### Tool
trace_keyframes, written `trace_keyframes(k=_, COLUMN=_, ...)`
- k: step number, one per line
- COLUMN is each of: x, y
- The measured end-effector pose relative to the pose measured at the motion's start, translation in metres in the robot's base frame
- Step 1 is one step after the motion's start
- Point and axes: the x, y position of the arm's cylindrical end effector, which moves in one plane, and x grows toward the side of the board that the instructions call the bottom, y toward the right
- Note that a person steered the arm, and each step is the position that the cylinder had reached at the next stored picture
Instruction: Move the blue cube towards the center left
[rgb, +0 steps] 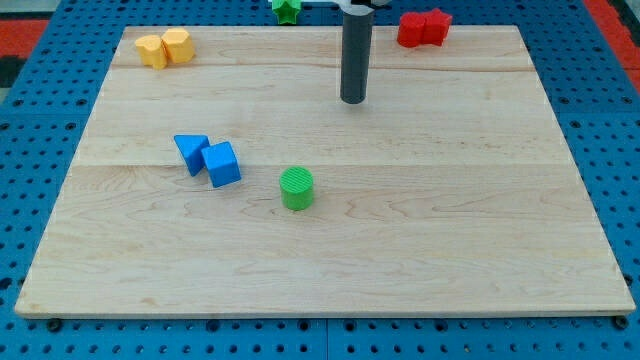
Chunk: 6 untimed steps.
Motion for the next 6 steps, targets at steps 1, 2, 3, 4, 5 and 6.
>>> trace_keyframes(k=1, x=0.007, y=-0.003)
trace_keyframes(k=2, x=0.042, y=-0.035)
trace_keyframes(k=3, x=0.075, y=-0.092)
trace_keyframes(k=4, x=0.076, y=-0.149)
trace_keyframes(k=5, x=0.097, y=-0.184)
trace_keyframes(k=6, x=0.118, y=-0.185)
